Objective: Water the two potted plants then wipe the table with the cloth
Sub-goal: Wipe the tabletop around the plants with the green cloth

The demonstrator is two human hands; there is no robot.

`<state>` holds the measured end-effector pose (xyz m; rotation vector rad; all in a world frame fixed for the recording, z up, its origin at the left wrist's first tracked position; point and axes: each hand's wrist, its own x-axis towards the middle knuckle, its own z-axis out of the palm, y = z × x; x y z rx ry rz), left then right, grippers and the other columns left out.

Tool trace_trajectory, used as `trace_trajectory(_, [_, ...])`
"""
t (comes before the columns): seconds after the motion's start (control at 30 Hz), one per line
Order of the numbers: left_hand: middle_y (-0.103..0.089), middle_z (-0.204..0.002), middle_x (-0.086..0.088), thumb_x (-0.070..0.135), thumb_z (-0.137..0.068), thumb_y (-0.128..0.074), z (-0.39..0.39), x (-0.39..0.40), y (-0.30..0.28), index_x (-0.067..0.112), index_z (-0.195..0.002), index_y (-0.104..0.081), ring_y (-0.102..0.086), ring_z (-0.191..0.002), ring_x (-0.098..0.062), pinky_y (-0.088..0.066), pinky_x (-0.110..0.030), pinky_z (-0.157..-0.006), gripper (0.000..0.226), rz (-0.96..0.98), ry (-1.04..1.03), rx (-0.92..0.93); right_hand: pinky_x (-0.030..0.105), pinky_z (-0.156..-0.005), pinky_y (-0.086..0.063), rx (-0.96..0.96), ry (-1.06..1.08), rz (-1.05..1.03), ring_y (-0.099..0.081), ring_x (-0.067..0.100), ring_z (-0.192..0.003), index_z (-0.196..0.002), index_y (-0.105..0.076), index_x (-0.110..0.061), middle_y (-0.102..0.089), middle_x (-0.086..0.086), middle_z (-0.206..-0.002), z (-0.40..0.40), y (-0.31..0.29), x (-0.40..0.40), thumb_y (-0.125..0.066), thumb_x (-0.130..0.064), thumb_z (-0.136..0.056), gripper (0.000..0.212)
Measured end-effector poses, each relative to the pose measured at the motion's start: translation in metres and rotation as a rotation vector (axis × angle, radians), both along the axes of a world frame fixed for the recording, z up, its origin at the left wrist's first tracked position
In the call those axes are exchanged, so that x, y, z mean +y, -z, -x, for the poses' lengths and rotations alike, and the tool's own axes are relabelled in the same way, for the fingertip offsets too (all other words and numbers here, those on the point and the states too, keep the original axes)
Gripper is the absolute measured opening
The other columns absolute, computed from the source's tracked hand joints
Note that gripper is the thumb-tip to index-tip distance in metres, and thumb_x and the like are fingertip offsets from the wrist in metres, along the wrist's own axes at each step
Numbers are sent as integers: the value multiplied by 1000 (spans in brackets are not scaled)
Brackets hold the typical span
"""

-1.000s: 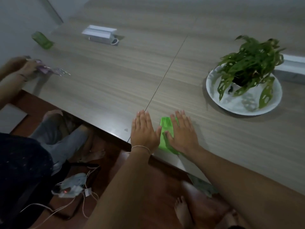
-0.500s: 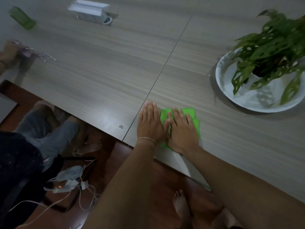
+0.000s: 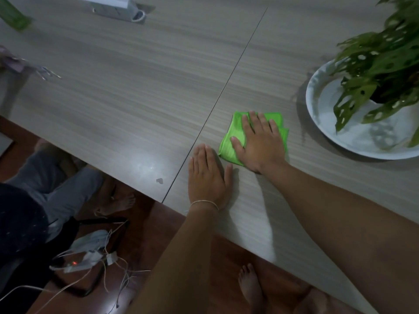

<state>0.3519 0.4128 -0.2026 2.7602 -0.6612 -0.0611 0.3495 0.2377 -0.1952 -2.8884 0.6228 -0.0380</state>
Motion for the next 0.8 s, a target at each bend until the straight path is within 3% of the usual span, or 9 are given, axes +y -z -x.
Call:
trace_trajectory(0.2, [-28,-160,-14,44,-94,-38,1,-1,1,3,-152,-28,-13,-153,-26,-13,-43,-125,72,15,-3,-33,49,-126,-11,7,-50,17,-18,27,-156,-159,-27,-17,-23,9,-168,-41,-1,-26,-20,-65,-94,81])
trace_trajectory(0.43, [-28,-159,-17,42,-85,-39,-7,-8,3,0,-150,-30,-14,-152,-29,-10,-43,-125,78,10,37,-52,50,-126,-12,7,-34,35,-17,27,-156,-160,-26,-19,-22,7,-169,-41,2,-28,-19,-67,-95,80])
trace_trajectory(0.57, [-31,-158,-17,36,-84,-29,-10,-7,2,0,-149,-34,-17,-151,-30,-10,-41,-125,74,51,42,-58,50,-126,-14,-16,-7,33,-20,27,-155,-159,-28,-19,-25,7,-168,-14,0,-16,-20,-66,-94,81])
trace_trajectory(0.8, [-44,-150,-20,28,-87,-23,-8,-9,-5,-5,-141,-46,-32,-145,-36,-23,-45,-121,67,80,14,-58,49,-125,-19,-16,-17,27,-24,27,-154,-158,-31,-19,-28,7,-167,61,2,0,-24,-64,-96,77])
